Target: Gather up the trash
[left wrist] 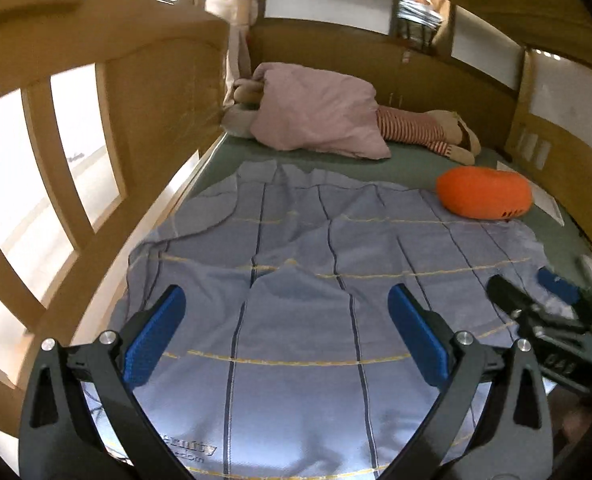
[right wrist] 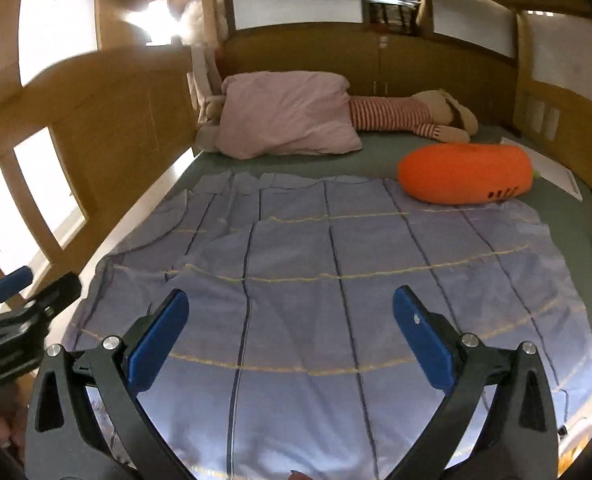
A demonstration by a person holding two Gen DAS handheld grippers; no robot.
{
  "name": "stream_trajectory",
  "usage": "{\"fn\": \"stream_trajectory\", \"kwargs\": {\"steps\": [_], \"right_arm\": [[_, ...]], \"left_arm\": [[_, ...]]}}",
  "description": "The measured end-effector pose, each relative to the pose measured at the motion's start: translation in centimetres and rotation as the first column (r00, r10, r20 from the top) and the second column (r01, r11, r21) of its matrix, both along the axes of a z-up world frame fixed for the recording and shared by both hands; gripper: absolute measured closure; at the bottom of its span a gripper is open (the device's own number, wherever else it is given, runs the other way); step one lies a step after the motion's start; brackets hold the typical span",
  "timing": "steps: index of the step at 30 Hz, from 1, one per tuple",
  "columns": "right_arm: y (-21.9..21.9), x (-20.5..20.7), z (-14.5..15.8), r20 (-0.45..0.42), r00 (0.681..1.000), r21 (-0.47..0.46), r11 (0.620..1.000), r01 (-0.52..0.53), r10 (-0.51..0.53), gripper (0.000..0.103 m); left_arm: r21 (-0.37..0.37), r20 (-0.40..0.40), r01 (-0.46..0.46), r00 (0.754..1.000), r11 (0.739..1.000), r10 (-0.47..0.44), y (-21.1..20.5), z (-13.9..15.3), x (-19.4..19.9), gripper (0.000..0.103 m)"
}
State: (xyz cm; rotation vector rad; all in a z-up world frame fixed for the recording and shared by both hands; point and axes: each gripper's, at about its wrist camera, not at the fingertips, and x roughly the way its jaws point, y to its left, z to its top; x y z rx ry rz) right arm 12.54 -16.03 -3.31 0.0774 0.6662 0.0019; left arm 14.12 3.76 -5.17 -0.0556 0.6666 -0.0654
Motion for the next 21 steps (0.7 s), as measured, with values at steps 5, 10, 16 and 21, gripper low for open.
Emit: {"fn": "stream_trajectory", "kwargs": {"steps": [5, 10, 16, 21], "right_arm": [[-0.4, 0.9, -1.8, -0.061, 0.998, 0.006, 1.000, 0.016, -0.016, 0.003], [-0.5, 1.8, -2.6, -0.058, 0.998, 0.033, 0.999, 0.041, -0.039, 0.003], [-0.9, 2.1, -2.7, -0.063, 0.998, 0.043, 0.998, 0.033, -0.031, 0.003], [-0.7, 1.8, -2.8, -0.058, 0.998, 0.034, 0.999, 0.022, -0.020, 0.003]], "left_arm": [[0.019, -0.023, 0.014, 1.000, 1.000, -0.014, -0.2, -1.5, 0.8, 0.003], [0.012, -0.030, 0.038, 0.999, 0.999, -0.037, -1.1, -2.0, 0.7, 0.003], [0.018, -0.025, 0.045, 0.999, 0.999, -0.045, -1.5, -1.8, 0.4, 0.003], [0.014, -0.045, 0.047, 0.998, 0.999, -0.047, -1.5, -1.8, 0.5, 0.003]]}}
